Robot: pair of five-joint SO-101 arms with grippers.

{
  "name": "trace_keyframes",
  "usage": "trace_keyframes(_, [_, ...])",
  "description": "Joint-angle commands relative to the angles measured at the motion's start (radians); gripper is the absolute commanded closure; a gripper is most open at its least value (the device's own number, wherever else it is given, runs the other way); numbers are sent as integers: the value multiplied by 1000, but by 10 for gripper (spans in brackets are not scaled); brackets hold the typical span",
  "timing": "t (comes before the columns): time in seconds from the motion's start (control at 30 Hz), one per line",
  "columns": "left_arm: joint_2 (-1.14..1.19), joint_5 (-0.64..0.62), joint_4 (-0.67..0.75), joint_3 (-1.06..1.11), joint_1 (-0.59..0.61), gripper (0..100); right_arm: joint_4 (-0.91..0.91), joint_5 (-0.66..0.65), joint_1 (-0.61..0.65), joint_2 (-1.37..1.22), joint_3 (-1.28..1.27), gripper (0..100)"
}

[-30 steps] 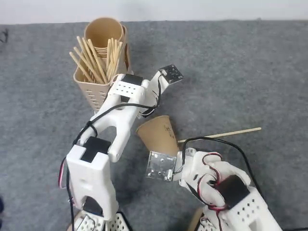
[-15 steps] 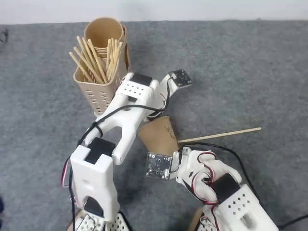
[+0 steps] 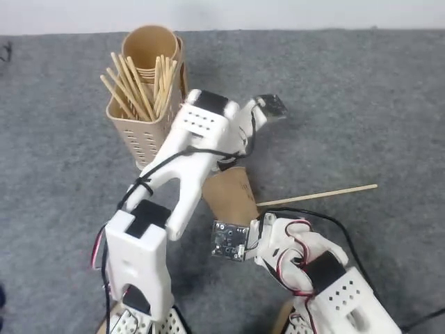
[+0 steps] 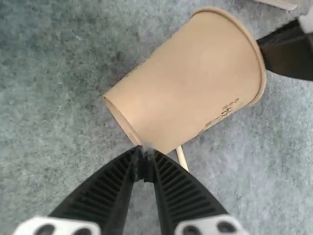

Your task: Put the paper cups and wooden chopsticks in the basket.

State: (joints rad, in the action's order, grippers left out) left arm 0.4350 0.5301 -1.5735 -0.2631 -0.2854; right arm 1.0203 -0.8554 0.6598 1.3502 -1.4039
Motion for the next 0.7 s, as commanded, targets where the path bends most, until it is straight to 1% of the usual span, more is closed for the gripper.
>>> trace_keyframes(0.0, [-34,0,28,-120,133,989,76,-2,18,4,77,990])
trace_keyframes(0.1, [-6,6,26,-150,201,989,94,-2,51,7,98,990])
trace_keyframes(0.2, [64,14,20,-150,206,989,101,-2,68,42,98,990])
trace_keyframes(0.4, [207,28,48,-156,143,989,130,40,59,189,97,990])
trace_keyframes(0.53, [236,28,61,-156,109,989,136,41,59,240,89,990])
trace_keyframes(0.6, [236,28,57,-154,101,989,119,41,54,239,77,990])
trace_keyframes(0.67, [236,26,55,-154,100,989,61,41,30,239,40,990])
